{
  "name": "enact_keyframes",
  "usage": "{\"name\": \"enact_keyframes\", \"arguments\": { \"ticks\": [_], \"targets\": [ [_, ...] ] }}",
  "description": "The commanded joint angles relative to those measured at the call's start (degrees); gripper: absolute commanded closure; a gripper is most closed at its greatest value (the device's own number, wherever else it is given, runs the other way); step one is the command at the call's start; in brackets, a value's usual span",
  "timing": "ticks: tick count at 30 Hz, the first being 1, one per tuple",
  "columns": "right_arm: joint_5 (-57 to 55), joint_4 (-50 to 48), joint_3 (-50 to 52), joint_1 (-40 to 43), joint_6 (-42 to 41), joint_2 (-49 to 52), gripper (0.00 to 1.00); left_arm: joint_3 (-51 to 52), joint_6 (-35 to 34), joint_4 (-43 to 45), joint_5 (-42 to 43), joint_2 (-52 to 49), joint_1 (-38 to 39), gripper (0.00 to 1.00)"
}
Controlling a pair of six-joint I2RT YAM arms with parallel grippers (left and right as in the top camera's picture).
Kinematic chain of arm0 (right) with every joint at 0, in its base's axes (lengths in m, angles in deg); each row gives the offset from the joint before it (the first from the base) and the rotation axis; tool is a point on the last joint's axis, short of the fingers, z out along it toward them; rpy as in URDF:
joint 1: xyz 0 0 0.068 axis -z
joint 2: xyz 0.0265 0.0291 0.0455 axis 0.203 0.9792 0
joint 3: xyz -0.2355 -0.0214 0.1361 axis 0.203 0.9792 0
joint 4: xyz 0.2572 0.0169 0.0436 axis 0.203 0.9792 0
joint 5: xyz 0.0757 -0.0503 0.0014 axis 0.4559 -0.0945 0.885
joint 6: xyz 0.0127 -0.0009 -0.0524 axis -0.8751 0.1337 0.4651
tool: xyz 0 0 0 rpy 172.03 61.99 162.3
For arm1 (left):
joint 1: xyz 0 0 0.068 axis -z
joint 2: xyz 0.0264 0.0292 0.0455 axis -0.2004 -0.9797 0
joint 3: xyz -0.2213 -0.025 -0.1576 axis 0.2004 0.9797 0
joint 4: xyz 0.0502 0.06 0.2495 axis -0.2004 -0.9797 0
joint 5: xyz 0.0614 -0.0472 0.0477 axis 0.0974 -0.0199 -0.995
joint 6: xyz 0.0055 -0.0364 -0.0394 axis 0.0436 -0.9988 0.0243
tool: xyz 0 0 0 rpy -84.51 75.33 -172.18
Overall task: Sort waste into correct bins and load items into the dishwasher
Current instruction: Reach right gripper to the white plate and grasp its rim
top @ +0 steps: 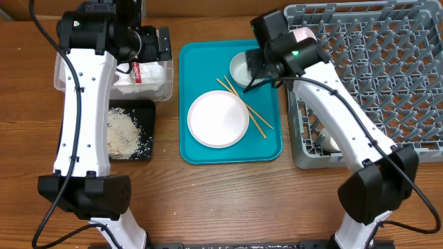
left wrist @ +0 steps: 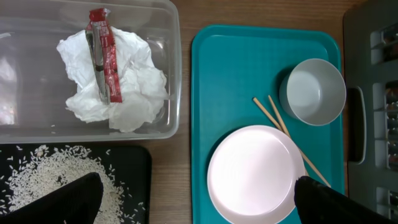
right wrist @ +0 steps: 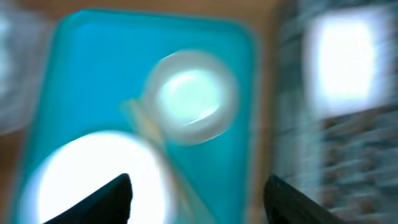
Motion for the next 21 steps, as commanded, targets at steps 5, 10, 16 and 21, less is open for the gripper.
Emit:
{"name": "enact_keyframes", "arguments": {
  "ticks": [5, 10, 16, 21],
  "targets": [
    [16.70, -0.35, 11.43, -1.18, -19.89, 1.27, 0.49, -0.59, 0.52, 0.07, -0.39, 0.35, 0.07, 0.00],
    [17.00, -3.04, 19.74, -1.29, -27.61, 1.27, 0.60, -0.59, 0.52, 0.04, -0.39, 0.35, 0.07, 0.00],
    [17.42, -8.90, 27.21, -2.78, -33.94, 1.27, 0.68, -0.59, 0.52, 0.04, -0.39, 0.35, 0.07, 0.00],
    [17.29, -10.45, 28.70, -3.85, -37.13, 1.51, 0.77, -0.59, 0.52, 0.07, -0.39, 0.35, 0.07, 0.00]
  ]
}}
